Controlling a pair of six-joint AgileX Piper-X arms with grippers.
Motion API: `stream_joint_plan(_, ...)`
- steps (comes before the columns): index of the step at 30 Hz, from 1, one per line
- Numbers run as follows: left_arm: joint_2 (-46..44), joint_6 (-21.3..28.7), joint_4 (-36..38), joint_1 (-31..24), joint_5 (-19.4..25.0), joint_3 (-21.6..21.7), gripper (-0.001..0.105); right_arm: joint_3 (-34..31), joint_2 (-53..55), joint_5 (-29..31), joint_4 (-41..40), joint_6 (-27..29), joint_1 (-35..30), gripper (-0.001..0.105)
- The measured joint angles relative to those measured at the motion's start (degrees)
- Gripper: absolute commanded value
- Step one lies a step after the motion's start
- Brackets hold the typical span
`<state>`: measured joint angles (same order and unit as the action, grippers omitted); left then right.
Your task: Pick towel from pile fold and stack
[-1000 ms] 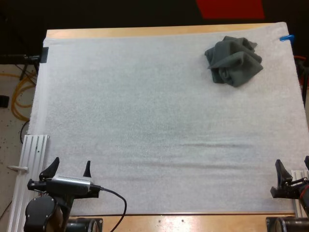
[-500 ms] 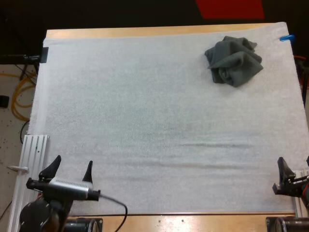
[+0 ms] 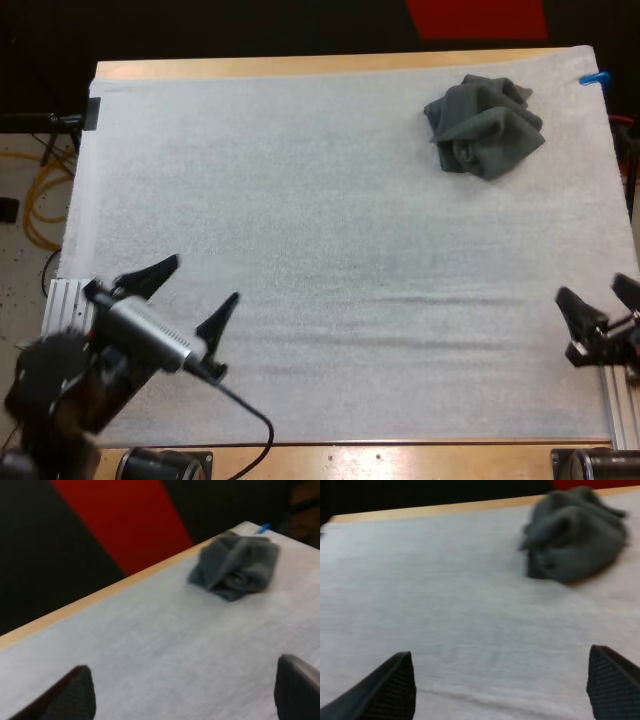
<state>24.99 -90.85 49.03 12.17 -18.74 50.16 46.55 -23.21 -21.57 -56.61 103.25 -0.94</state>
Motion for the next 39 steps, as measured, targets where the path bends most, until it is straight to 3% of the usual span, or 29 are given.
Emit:
stream_joint_plan(5, 6.5, 0.0, -1.2, 4.2, 0.0, 1.2, 0.071, 1.3, -8.0, -1.7, 5.6, 0.0, 0.0, 0.069)
stream_joint_plan(10, 9.4, 0.0, -3.1, 4.6, -0.9, 1.2, 0.071, 1.3, -17.8, 0.2, 17.0, -3.3, 0.0, 0.069)
stream_joint_plan(17, 10.3, 0.0, -6.0, 4.6, -0.8, 1.3, 0.071, 2.1, -38.1, 4.7, 33.3, -13.9, 0.9, 0.069)
stream_joint_plan(23, 10.3, 0.0, -6.0, 4.6, -0.8, 1.3, 0.071, 7.7, -56.1, 11.7, 38.2, -20.2, 3.2, 0.069)
stream_joint_plan(28, 10.3, -0.1, -6.0, 4.6, -0.8, 1.3, 0.071, 12.3, -69.6, 15.4, 42.0, -28.7, 3.3, 0.069)
stream_joint_plan(35, 10.3, -0.1, -6.0, 4.6, -0.8, 1.3, 0.071, 17.0, -82.3, 12.3, 46.0, -39.8, 3.3, 0.069)
stream_joint_plan(37, 10.3, -0.1, -6.0, 4.6, -0.8, 1.3, 0.071, 17.4, -84.2, 10.6, 47.4, -42.6, 3.3, 0.063)
stream_joint_plan(39, 10.3, -0.1, -6.0, 4.6, -0.8, 1.3, 0.071, 17.5, -85.3, 9.5, 47.7, -44.4, 3.3, 0.039)
